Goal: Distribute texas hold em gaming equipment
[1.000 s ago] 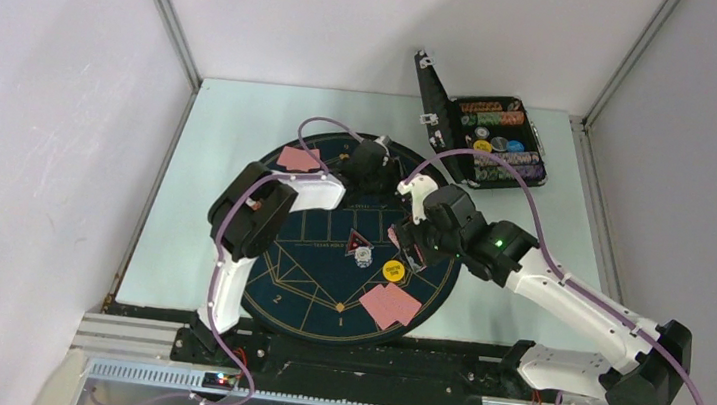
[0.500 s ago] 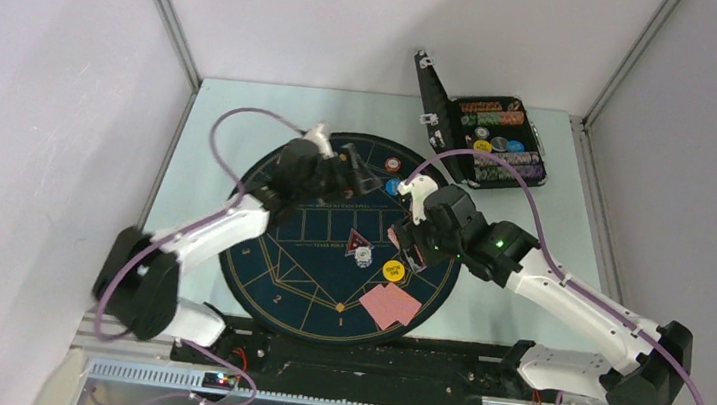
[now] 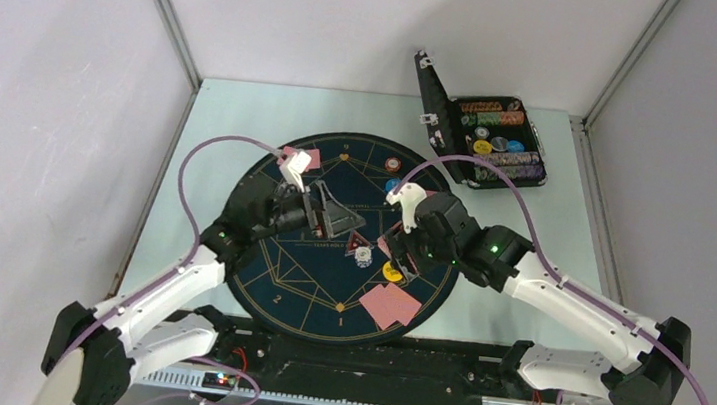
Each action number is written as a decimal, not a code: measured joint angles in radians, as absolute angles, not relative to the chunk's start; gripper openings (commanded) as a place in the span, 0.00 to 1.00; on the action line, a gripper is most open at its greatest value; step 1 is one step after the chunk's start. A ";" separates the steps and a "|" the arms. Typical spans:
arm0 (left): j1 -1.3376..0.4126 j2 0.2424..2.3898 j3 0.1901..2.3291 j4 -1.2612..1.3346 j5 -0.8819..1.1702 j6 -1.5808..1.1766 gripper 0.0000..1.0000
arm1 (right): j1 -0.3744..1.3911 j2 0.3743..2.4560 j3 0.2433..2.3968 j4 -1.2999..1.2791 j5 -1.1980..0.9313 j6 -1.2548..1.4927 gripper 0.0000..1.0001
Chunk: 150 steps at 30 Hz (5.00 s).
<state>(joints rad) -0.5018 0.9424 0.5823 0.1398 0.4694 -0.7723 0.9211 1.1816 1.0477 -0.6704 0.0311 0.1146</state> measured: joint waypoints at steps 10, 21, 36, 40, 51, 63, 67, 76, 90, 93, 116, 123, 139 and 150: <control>-0.614 1.135 0.597 0.254 0.621 -0.796 1.00 | 0.940 1.196 1.048 -0.671 0.022 0.112 0.00; -0.682 1.278 0.649 0.333 0.664 -0.812 1.00 | 0.948 1.214 1.048 -0.673 0.022 0.102 0.00; -0.712 1.393 0.730 0.220 0.628 -0.769 0.99 | 0.950 1.214 1.048 -0.681 0.019 0.098 0.00; -0.689 1.378 0.729 0.202 0.623 -0.757 0.94 | 0.952 1.214 1.048 -0.684 0.019 0.098 0.00; -0.627 1.309 0.718 0.151 0.597 -0.731 0.72 | 0.953 1.213 1.048 -0.688 0.025 0.098 0.00; -0.624 1.147 0.716 0.056 0.523 -0.707 0.10 | 0.953 1.212 1.048 -0.685 0.025 0.098 0.00; -0.607 1.059 0.715 -0.027 0.439 -0.698 0.00 | 0.953 1.209 1.048 -0.685 0.028 0.098 0.00; -0.436 0.865 0.580 -0.068 0.366 -0.726 0.07 | 0.953 1.208 1.048 -0.685 0.031 0.098 0.00; -0.489 1.070 0.554 0.213 0.644 -0.822 0.80 | 0.953 1.208 1.048 -0.683 0.031 0.098 0.00; -0.537 1.130 0.578 0.257 0.669 -0.829 0.74 | 0.953 1.208 1.048 -0.682 0.031 0.098 0.00; -0.438 0.983 0.580 0.149 0.577 -0.817 0.00 | 0.954 1.208 1.048 -0.681 0.051 0.101 0.00; -0.370 0.839 0.568 0.034 0.522 -0.772 0.00 | 0.954 1.208 1.048 -0.682 0.054 0.102 0.00; -0.322 0.820 0.634 -0.235 0.156 -0.639 0.00 | 0.954 1.208 1.048 -0.683 0.054 0.105 0.00; -0.311 1.062 1.110 -0.252 0.295 0.220 0.00 | 0.939 1.208 1.048 -0.678 0.050 0.105 0.00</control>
